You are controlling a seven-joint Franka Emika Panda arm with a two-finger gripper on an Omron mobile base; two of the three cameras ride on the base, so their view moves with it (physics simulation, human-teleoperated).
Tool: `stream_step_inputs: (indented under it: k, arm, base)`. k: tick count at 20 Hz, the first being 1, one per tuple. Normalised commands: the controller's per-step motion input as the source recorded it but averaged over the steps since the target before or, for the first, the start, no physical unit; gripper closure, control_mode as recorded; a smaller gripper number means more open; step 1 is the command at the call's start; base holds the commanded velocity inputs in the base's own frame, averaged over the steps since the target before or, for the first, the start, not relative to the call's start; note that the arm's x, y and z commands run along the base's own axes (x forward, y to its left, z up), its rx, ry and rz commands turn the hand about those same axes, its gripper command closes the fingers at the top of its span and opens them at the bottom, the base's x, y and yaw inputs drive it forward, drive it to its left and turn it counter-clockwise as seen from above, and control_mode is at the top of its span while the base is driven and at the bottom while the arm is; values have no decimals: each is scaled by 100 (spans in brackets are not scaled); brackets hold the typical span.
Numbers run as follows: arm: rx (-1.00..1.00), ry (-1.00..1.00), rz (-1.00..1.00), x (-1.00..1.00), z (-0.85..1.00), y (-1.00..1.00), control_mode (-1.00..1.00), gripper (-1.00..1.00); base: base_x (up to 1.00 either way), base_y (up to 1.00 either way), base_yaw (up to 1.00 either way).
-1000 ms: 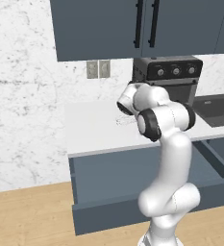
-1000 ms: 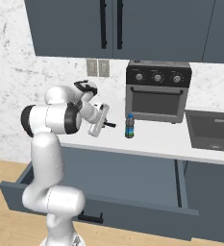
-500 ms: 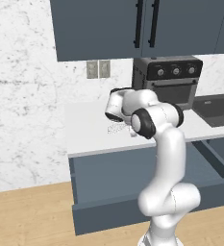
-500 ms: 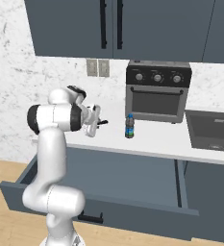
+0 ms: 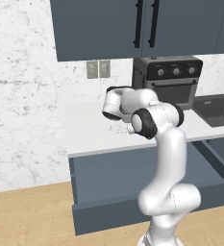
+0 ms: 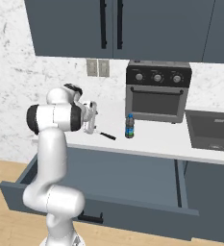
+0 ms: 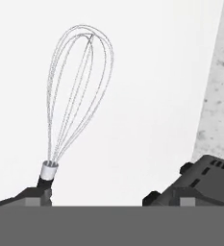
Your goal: Pick the whisk from the drawer and place it on the counter.
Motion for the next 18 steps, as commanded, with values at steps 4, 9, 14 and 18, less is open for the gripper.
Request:
stream_step_inputs:
  k: [4,9,14,18]
  arm:
    - [-18,19,4,-9,100,3,-100,-100]
    - [-56,18,23,-27,75,1,-100,-100]
    - [-53,1,33,-31,34,0,-100,-100]
    - [-52,0,32,-49,70,0,-100,-100]
  base:
    - [0,0,0]
    - [0,0,0]
    - [0,0,0]
    - [0,0,0]
